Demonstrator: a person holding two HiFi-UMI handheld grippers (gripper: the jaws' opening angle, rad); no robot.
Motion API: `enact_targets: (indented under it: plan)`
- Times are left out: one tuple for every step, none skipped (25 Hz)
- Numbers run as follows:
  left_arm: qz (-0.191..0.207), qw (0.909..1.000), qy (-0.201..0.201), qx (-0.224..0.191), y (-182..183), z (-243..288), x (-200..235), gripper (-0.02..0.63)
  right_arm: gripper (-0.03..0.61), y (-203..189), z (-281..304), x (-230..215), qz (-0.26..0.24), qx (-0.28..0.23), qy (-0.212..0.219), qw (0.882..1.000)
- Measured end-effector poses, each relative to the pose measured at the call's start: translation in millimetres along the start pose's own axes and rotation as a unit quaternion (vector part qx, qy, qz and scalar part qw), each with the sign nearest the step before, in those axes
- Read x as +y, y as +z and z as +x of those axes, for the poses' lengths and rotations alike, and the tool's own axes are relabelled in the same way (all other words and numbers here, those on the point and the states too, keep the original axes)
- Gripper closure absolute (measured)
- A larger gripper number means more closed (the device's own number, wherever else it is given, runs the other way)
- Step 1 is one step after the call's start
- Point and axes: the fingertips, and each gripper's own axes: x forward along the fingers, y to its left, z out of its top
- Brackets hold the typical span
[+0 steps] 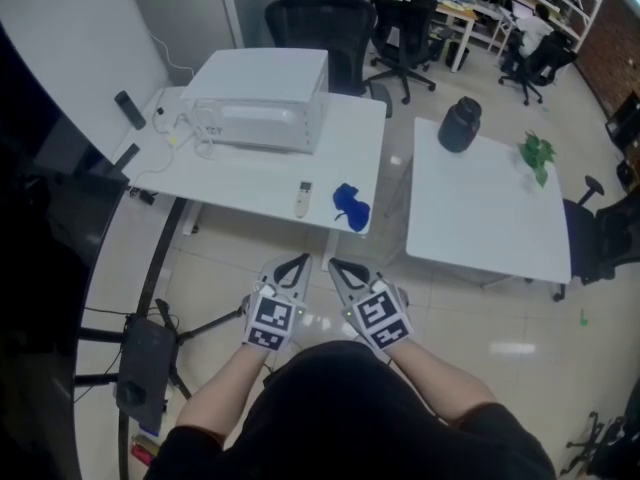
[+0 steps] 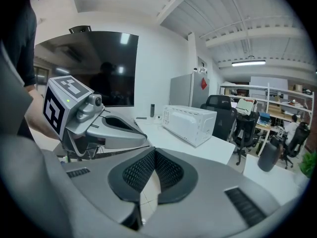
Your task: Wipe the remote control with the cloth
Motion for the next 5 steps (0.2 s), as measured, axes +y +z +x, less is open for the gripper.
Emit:
enact_targets:
  plan:
    - [0.000,1.0000,-0.001,0.000,0.0,-0.3,-0.3,0.614,0.571,-0.4,0.0,0.3,0.000,0.001,-0.001,1.000]
    - [0.000,1.0000,-0.002,-0.001,-0.1,-0.4,-0.8,0.614,0.571,-1.0,-0.1,0.5,-0.001,0.001,-0.001,1.000]
    - [0.000,1.0000,-0.002,-0.001,-0.4,-0.4,-1.3,0.614,0.571,-1.5,-0.2,0.9,-0.002,0.001,-0.001,1.000]
    - [0.000,1.0000,-0.003,-0.001,-0.9,-0.4,-2.0,0.614,0.571,-2.0,-0.4,1.3,-0.003,0.001,-0.002,1.000]
    - [0.001,1.0000,-0.003,-0.001,-1.4,-0.4,-2.6,0.614,0.571,-2.5,-0.6,1.8,-0.004,0.000,-0.002,1.000]
